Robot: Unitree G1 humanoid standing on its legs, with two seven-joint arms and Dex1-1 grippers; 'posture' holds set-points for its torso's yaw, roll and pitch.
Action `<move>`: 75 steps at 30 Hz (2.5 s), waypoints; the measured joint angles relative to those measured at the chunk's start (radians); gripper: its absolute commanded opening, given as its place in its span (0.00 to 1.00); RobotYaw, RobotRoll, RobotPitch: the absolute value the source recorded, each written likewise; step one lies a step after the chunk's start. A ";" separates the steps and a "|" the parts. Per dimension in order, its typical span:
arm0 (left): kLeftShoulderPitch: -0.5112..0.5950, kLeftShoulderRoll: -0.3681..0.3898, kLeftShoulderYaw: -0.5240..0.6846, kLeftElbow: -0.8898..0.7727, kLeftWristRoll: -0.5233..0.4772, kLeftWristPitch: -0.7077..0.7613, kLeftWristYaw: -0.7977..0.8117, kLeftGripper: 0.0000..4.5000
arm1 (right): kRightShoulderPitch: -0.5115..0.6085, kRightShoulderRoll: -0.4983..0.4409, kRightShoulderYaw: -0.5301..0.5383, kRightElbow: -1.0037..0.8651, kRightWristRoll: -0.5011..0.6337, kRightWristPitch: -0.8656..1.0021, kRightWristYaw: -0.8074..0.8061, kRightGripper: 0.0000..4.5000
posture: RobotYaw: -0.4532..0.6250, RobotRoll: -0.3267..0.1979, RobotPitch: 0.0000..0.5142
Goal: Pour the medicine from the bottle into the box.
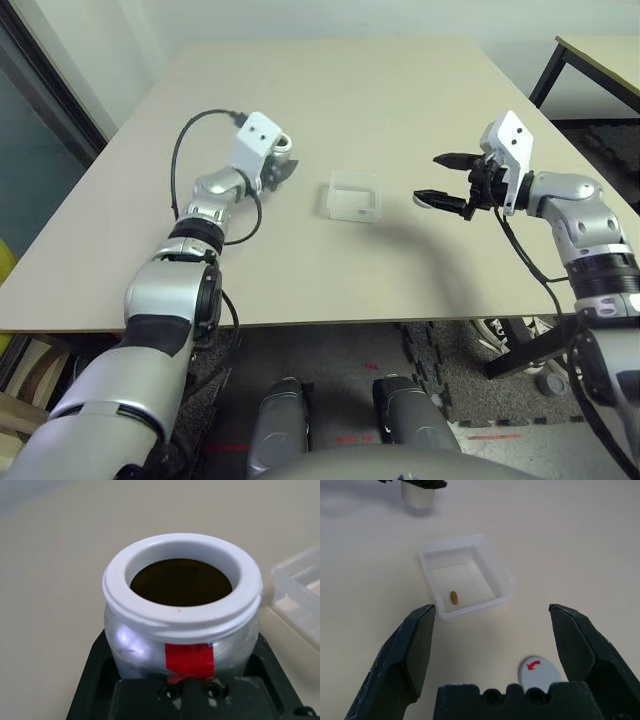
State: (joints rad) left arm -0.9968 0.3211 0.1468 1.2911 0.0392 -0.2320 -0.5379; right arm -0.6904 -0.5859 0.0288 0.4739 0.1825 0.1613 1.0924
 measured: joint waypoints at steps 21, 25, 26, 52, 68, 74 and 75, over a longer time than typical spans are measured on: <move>0.144 -0.035 0.031 -0.025 -0.046 -0.127 0.018 0.95 | 0.031 -0.003 0.001 -0.062 0.000 0.056 0.014 1.00 | 0.32 0.62 0.10; 0.152 -0.035 0.035 -0.026 -0.069 -0.123 -0.017 0.99 | 0.030 0.008 0.001 -0.062 0.000 0.056 0.004 1.00 | 0.32 0.62 0.11; 0.154 -0.034 0.036 -0.028 -0.074 -0.123 -0.023 0.99 | 0.030 0.012 0.001 -0.062 0.000 0.056 0.001 1.00 | 0.33 0.62 0.11; 0.364 0.010 0.039 -0.333 -0.161 -0.106 -0.164 0.99 | 0.017 0.060 0.005 -0.049 0.000 0.054 -0.009 1.00 | 0.37 0.62 0.13; 0.703 0.094 0.118 -0.904 -0.323 0.190 -0.116 0.99 | 0.032 0.047 -0.001 -0.043 0.003 0.051 -0.018 1.00 | 0.39 0.62 0.12; 0.690 0.150 0.208 -0.845 -0.311 0.204 0.042 0.99 | 0.059 0.016 -0.029 -0.038 0.008 0.053 -0.043 1.00 | 0.39 0.62 0.11; 0.664 0.164 0.217 -0.789 -0.298 0.200 0.091 0.99 | 0.064 0.010 -0.041 -0.032 0.007 0.046 -0.056 1.00 | 0.39 0.62 0.11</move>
State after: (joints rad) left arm -0.3330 0.4852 0.3636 0.5019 -0.2587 -0.0317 -0.4472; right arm -0.6268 -0.5755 -0.0127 0.4422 0.1900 0.2069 1.0363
